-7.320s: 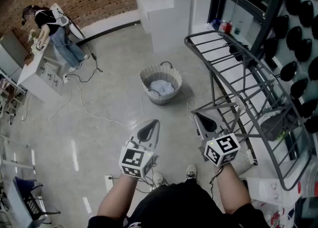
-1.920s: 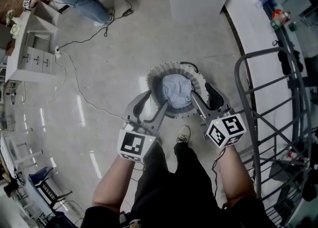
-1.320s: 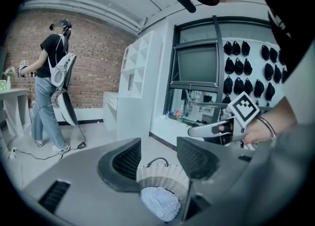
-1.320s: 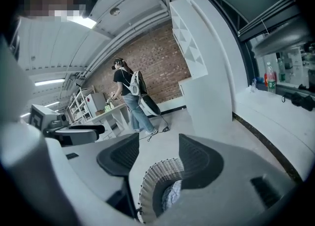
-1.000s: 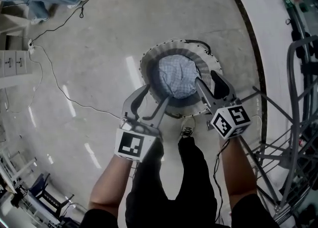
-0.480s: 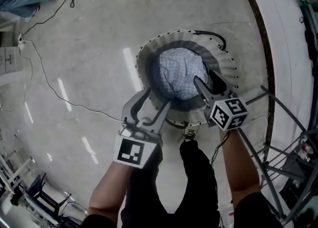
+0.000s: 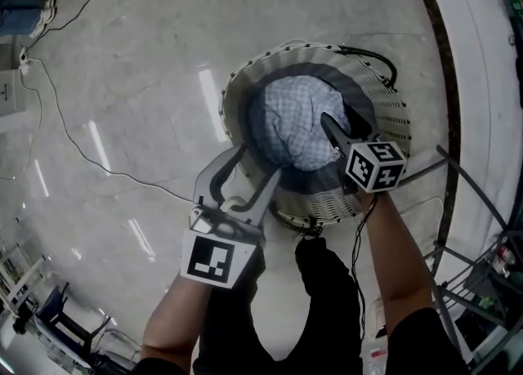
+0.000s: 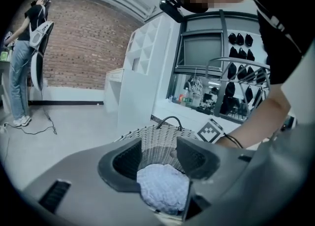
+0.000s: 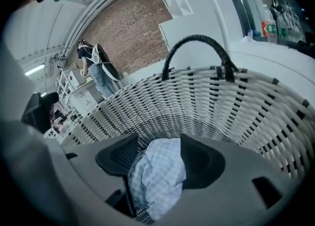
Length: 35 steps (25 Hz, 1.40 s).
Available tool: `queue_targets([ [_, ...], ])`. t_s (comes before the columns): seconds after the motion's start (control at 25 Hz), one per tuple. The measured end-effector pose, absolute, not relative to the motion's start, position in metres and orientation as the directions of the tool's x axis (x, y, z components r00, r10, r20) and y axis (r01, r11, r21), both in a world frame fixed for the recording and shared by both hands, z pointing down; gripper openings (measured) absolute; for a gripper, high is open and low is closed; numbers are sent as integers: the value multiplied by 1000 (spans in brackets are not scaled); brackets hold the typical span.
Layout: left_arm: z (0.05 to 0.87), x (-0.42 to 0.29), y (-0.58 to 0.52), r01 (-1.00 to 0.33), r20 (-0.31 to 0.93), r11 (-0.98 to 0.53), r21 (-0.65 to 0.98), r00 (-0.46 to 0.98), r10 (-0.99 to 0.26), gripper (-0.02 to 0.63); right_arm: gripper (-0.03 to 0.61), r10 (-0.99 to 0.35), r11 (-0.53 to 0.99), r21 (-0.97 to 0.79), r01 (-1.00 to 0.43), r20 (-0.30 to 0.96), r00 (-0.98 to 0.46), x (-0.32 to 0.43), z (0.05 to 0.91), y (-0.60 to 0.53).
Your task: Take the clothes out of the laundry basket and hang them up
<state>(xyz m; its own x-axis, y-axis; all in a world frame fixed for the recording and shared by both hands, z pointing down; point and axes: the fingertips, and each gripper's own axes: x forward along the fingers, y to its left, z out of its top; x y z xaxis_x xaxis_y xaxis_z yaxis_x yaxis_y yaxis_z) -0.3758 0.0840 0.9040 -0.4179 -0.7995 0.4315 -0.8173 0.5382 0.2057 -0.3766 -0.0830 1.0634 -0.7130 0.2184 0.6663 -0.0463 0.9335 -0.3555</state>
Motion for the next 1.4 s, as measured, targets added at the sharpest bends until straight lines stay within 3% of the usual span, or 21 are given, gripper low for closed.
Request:
queue_targets([
  [1.16,955,-411,85,-870,371,482,100,-417,-829,212,289,114,992,-123,12,869,-482,-418,1285,-117],
  [1.28,955,-410,86,-871,366,482,93,-421,-830,212,231,95,994,-111,-8,885,-455,-412,1297,-122],
  [1.4,955,-410,88,-872,359,484,80,-427,-830,212,102,86,994,-109,-28,895,-439,-407,1306,-129],
])
